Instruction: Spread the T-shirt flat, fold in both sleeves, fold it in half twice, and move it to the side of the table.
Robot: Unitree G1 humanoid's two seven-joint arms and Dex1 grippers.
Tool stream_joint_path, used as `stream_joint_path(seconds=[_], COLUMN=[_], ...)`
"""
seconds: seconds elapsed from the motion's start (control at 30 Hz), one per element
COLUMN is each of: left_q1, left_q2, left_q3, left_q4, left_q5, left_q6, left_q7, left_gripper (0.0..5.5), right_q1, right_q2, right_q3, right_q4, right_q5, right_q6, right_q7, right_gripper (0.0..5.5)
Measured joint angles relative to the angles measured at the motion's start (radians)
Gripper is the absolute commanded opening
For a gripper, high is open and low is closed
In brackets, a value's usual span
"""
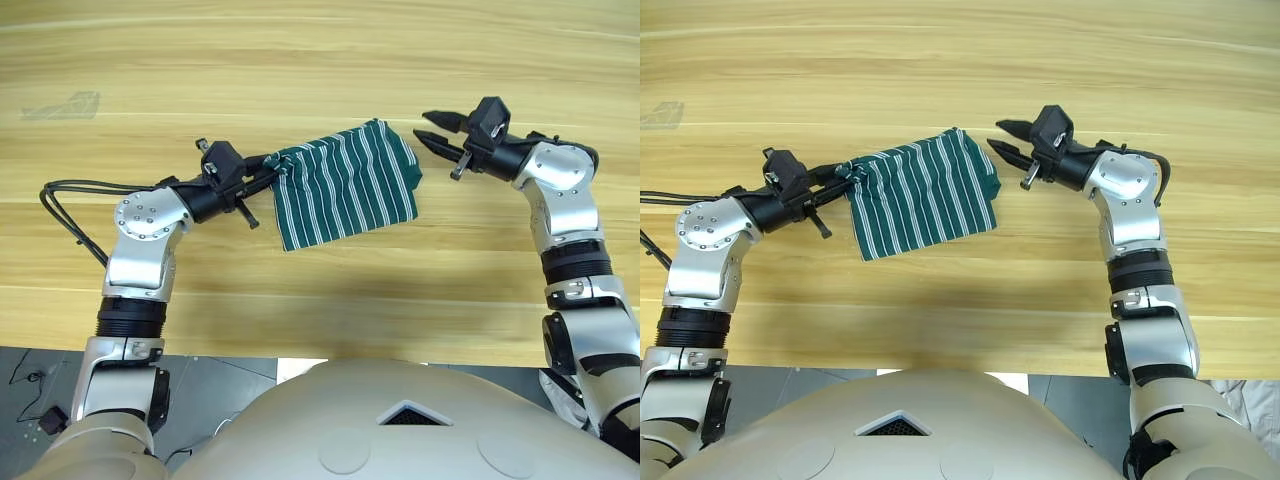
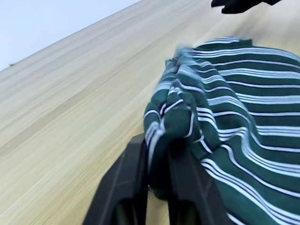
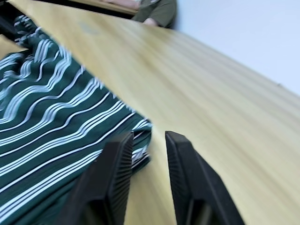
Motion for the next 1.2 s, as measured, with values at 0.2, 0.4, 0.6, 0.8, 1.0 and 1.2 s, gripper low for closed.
stream_joint_path(seconds=[0.2,0.4,0.6,0.8,1.0,1.2], left_q1=[-0.085,-0.097,-0.132,-0.139,-0.089,-0.061], left_q2=[-0.081,-0.141,-0.176,-0.171,-0.212,-0.265], left_q3=[0.051,0.068,0.228,0.361,0.358,0.303], left_q4=[0.173,0.285,0.266,0.105,-0.004,-0.033], left_q5=[0.106,0.126,0.165,0.188,0.181,0.175], left_q6=[-0.096,-0.148,-0.212,-0.250,-0.232,-0.235], left_q7=[0.235,0.288,0.592,0.806,0.808,0.767], left_gripper=[2.24,3.08,3.16,3.16,3.16,3.16], right_q1=[-0.042,-0.049,-0.045,-0.137,-0.275,-0.394], right_q2=[0.039,0.076,0.138,0.212,0.300,0.380], right_q3=[-0.060,-0.052,0.037,0.174,0.258,0.319], right_q4=[0.110,0.119,0.051,0.153,0.417,0.668], right_q5=[-0.037,-0.041,-0.050,-0.196,-0.361,-0.509], right_q6=[-0.107,-0.150,-0.161,-0.250,-0.348,-0.357], right_q7=[-0.135,-0.125,-0.018,0.022,-0.079,-0.264], right_gripper=[3.10,4.05,4.22,4.22,4.22,4.22])
